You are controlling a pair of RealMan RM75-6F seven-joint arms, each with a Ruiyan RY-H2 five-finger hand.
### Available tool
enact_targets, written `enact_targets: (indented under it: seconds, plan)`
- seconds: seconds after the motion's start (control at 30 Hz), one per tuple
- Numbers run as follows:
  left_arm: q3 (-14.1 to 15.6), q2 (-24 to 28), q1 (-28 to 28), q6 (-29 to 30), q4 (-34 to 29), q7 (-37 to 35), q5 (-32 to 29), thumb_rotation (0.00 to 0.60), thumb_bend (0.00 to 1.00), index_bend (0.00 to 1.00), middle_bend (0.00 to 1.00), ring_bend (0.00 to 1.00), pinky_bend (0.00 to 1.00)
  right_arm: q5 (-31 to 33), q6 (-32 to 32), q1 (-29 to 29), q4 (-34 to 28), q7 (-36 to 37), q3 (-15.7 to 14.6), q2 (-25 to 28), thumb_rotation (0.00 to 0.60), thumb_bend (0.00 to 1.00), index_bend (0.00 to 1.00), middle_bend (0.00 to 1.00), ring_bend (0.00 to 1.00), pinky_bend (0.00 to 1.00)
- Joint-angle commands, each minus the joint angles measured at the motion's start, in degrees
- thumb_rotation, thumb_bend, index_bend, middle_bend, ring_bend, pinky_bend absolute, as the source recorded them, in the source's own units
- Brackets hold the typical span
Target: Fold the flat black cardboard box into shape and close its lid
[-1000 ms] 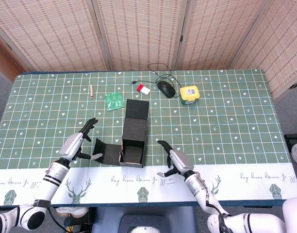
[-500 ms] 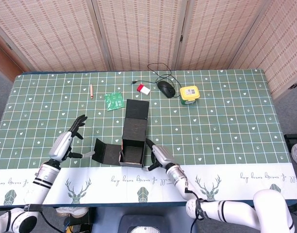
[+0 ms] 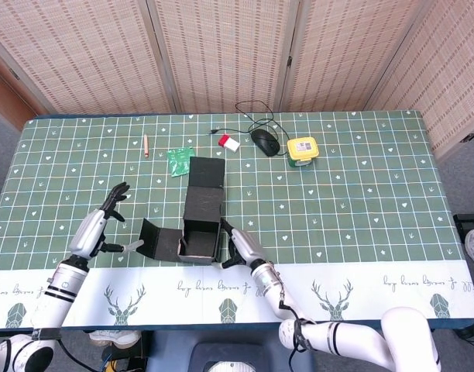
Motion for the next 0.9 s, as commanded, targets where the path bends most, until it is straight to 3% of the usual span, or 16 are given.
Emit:
enact_targets:
  seconds: [0.03, 0.17, 0.33, 0.53, 0.73, 0.9]
  plan:
    - [-0.34, -0.23, 0.52, 0.61, 0.72, -0.85, 0.0, 0.6, 0.04, 0.0, 0.0, 0.15, 0.4, -1.84, 1.05, 0.09, 2.65, 2.67, 1.16, -2.46, 0.6, 0.31, 0.25, 0.36, 0.78, 0.97]
    - [-0.72, -0.12, 1.02, 1.2, 1.36, -1.47, -0.17, 0.6, 0.04, 0.0, 0.0, 0.15, 0.39, -3.69, 0.94, -0.34, 3.98, 5.98, 1.93, -3.23, 0.6, 0.34, 0.32, 0.4, 0.8, 0.97]
    - [-1.04, 0.15, 1.59, 2.15, 2.74, -0.82, -0.12, 0.6, 0.04, 0.0, 0.0, 0.17, 0.39, -5.68, 0.28, -2.18, 1.45, 11.54, 2.9, -1.22, 0.6, 0.34, 0.34, 0.42, 0.8, 0.97]
    - [-1.69, -0.1, 1.79, 2.95, 6.04, 1.14, -0.55, 0.6, 0.04, 0.0, 0.0, 0.21, 0.4, -8.89, -0.35, -6.55, -7.61, 18.8, 2.8, 6.44, 0.6, 0.35, 0.34, 0.42, 0.8, 0.97]
    - [-2.25, -3.98, 1.58, 2.4, 13.67, 4.53, -3.45, 0.6, 0.04, 0.0, 0.0, 0.23, 0.43, -14.66, -0.36, -11.6, -17.94, 27.93, 2.29, 16.63, 0.6, 0.36, 0.34, 0.42, 0.8, 0.97]
    - [-3.81, -7.88, 1.18, 0.28, 16.15, -0.08, -6.14, 0.6, 0.04, 0.0, 0.0, 0.23, 0.43, -19.91, 2.0, -14.38, -21.65, 34.42, 1.02, 20.57, 0.6, 0.36, 0.34, 0.42, 0.8, 0.97]
